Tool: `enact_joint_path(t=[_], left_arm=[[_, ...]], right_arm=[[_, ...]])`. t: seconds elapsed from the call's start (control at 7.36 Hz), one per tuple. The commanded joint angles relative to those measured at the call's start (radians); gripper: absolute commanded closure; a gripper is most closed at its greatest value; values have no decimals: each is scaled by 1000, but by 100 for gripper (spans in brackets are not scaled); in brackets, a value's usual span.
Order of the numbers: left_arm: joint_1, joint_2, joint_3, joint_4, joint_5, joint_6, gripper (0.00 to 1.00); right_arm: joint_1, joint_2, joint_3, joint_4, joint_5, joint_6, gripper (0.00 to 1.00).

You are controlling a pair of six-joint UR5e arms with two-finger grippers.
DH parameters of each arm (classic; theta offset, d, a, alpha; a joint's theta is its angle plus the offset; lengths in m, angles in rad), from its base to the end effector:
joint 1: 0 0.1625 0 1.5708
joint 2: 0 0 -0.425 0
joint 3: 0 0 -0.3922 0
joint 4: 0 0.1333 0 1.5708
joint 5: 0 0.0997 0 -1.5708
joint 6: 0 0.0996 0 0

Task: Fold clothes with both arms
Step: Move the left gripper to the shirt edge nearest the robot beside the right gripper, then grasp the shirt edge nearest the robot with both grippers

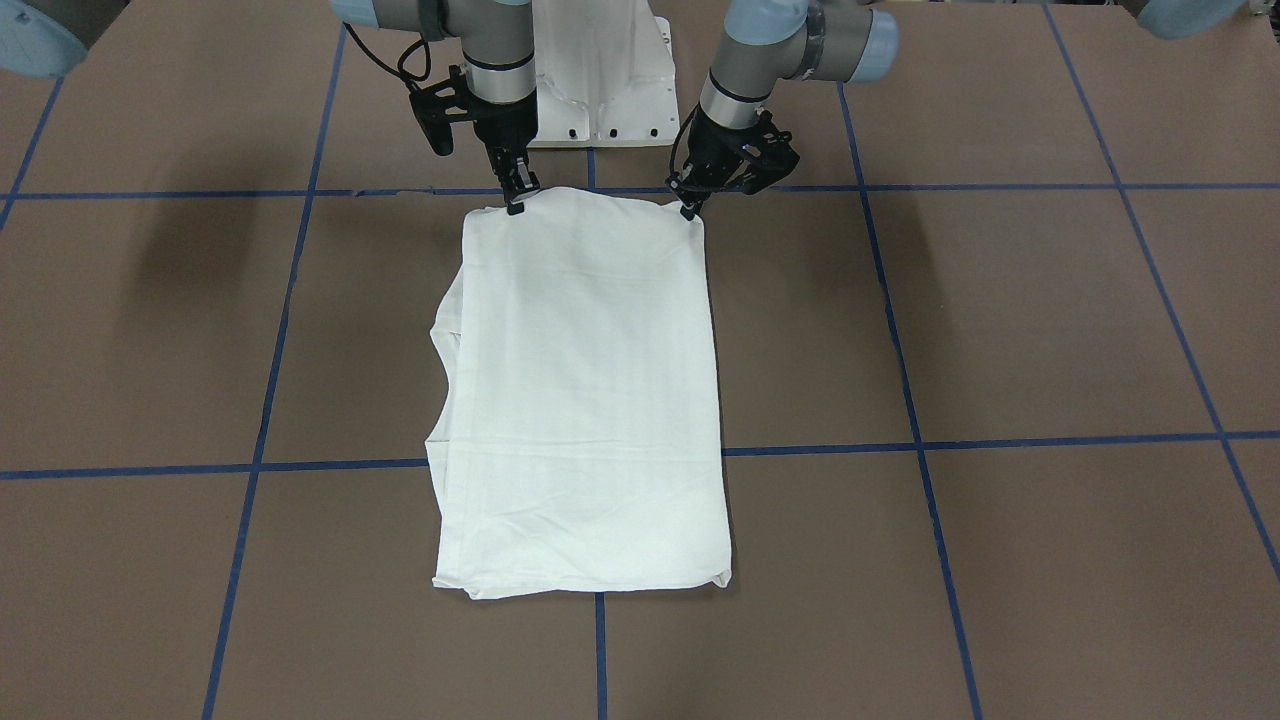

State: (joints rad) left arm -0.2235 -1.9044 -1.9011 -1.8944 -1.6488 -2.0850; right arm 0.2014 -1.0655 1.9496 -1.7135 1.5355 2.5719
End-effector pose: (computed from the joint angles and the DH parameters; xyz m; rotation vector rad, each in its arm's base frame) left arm 0.5435 -0.2523 0.2939 -0.2178 0.9845 -0.6371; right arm -0.5557 -0.2531 0.2372 -0.2735 -0.7390 1.1571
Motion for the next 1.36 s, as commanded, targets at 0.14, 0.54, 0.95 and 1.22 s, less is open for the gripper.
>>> enact_joint_path(t=[0.14,0.54,0.95,1.22], left_arm=[[30,47,-167,3,-3,-13,100],[30,42,-355,117,-8,-58,100],[-190,-71,-241,153,-26,153,100],[-322,-154,-108,144,-94,245,100]], right_arm=[[-17,-17,52,-5,-6,4,100],[-37,-30,317,-272,-22,36,100],[117,89,232,-285,9,-131,100],[275,215,21,-259,101,-290,100]])
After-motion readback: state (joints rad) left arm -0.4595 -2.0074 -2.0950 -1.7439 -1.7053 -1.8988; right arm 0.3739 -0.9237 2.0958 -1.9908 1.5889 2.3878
